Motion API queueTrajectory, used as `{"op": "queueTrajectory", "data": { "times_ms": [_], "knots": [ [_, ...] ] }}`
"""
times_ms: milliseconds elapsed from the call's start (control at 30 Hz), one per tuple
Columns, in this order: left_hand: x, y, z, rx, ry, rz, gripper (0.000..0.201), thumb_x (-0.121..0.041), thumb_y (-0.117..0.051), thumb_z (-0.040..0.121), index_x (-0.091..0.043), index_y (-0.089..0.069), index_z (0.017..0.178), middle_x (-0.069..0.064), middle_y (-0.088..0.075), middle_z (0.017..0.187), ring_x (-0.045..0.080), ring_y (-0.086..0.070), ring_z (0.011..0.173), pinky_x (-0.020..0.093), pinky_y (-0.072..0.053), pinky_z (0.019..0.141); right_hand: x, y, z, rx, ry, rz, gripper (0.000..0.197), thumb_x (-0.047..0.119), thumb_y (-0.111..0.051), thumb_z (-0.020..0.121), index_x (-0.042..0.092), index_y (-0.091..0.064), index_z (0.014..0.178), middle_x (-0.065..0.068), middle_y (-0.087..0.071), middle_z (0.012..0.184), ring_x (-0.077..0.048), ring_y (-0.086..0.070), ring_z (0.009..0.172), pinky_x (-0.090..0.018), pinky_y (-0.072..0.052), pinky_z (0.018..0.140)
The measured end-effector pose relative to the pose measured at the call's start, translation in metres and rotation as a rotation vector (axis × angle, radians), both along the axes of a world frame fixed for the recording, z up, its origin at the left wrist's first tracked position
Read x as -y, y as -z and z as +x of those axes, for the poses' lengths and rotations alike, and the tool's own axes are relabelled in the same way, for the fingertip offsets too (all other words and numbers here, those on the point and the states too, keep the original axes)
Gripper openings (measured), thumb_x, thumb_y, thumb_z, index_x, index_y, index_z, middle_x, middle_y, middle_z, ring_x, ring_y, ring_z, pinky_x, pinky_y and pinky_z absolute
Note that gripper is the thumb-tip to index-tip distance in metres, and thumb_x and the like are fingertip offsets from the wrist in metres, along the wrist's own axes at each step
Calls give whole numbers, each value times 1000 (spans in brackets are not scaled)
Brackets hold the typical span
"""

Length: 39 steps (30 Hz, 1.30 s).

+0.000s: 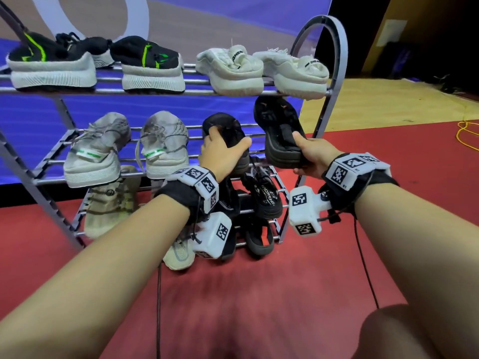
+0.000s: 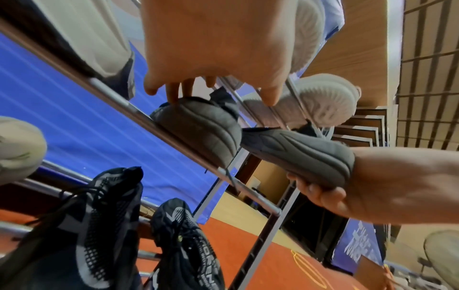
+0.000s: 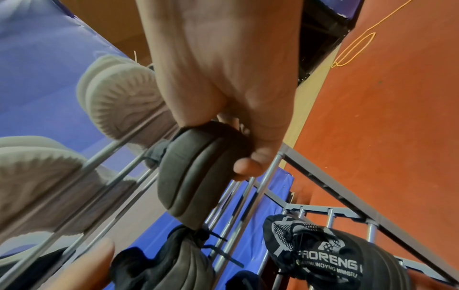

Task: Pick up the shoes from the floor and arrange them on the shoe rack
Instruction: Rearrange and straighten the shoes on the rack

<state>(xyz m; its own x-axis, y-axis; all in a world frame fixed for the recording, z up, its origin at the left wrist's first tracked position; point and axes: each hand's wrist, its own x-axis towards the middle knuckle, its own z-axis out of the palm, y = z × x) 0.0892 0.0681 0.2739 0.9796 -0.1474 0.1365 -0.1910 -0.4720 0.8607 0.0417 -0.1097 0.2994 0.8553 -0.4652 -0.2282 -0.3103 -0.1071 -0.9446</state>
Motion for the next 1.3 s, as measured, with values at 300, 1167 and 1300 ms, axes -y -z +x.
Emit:
{"op": "queueTrajectory", "data": {
  "times_ms": [300, 1167, 1300],
  "knots": [
    [-15, 21, 22, -30, 206, 154, 108, -46, -78, 57, -16, -21, 143, 9, -26, 141, 27, -34, 131, 39, -30, 113, 21, 29, 13, -25, 60, 96, 36, 51, -50, 91, 18, -56, 101, -4, -62, 88, -14, -57, 65, -24, -46, 52],
    [-11, 31, 27, 145, 188, 199, 72, -34, -74, 77, -12, -43, 138, 1, -25, 149, 17, -39, 132, 19, -27, 104, 8, 38, 19, 84, 43, 293, 45, 18, -57, 92, 12, -42, 134, -13, -62, 117, -19, -66, 79, -24, -54, 46],
    [-11, 32, 26, 146, 178, 179, 69, -34, -75, 75, -11, -47, 134, 1, -30, 147, 16, -41, 130, 15, -26, 100, 8, 35, 16, 38, 19, 218, 58, 32, -57, 91, 21, -29, 141, -6, -58, 117, -19, -63, 79, -35, -51, 71]
  ]
}}
